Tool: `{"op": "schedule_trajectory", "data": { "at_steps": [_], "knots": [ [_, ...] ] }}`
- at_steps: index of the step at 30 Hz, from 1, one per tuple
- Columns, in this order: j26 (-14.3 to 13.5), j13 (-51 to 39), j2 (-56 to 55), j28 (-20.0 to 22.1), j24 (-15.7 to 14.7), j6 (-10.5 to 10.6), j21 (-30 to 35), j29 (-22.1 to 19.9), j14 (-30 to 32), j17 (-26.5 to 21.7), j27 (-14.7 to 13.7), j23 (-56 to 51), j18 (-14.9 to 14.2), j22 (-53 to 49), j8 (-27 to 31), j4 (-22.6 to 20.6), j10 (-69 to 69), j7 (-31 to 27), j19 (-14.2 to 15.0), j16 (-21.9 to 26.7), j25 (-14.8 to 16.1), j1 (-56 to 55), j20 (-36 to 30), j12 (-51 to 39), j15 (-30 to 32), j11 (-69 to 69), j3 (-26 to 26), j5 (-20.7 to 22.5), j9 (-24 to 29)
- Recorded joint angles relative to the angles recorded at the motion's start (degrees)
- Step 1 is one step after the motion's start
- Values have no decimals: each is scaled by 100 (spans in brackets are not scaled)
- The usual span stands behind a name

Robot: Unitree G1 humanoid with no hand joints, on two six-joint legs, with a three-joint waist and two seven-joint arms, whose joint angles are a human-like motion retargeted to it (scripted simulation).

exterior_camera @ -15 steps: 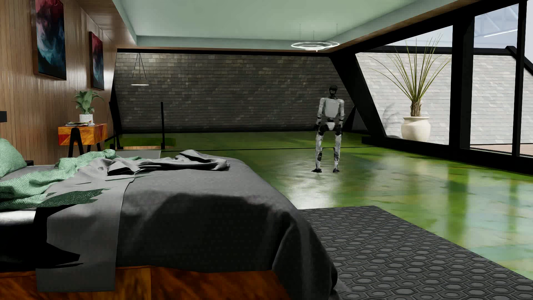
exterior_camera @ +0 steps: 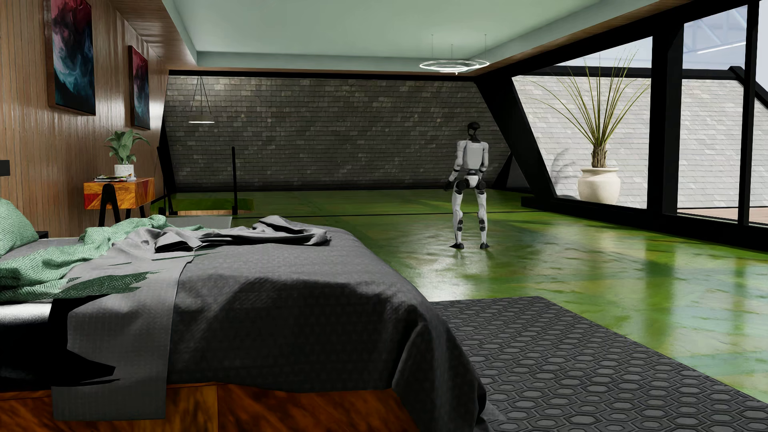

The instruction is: Go to the bed

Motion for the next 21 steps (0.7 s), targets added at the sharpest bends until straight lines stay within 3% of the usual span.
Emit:
{"op": "schedule_trajectory", "data": {
  "at_steps": [9,14,16,18,20,21],
  "knots": [
    [-19,-161,189,-40,100,-188,159,87,-105,54,-72,44,239,-84,-507,-567,119,-418,322,-145,-90,-75,180,162,16,359,35,-593,-45],
    [-107,-102,-74,-61,136,-337,104,30,-206,-24,-63,63,338,-191,-368,-963,415,-604,381,-214,-107,-237,182,98,-162,1448,-25,-1328,20],
    [-143,-65,-423,-68,118,-432,60,-114,-236,-62,-98,38,354,-266,410,-1151,558,-735,246,-210,-48,-296,184,62,-155,2021,-100,-1536,83],
    [-231,23,-936,-56,100,-514,19,-339,-240,-42,-126,-24,337,-238,2080,-1308,702,-984,145,-155,6,-353,222,26,-133,2467,-225,-1244,151],
    [-269,113,-1331,-93,105,-558,-72,-564,-225,-17,-181,-98,281,-199,4168,-1407,868,-1318,351,-105,99,-484,225,-69,-165,2845,-332,-367,199],
    [-272,192,-1392,-113,119,-558,-131,-660,-209,-5,-207,-176,236,-173,5277,-1432,955,-1506,579,-98,131,-585,206,-148,-255,3019,-361,317,213]
  ]
}}
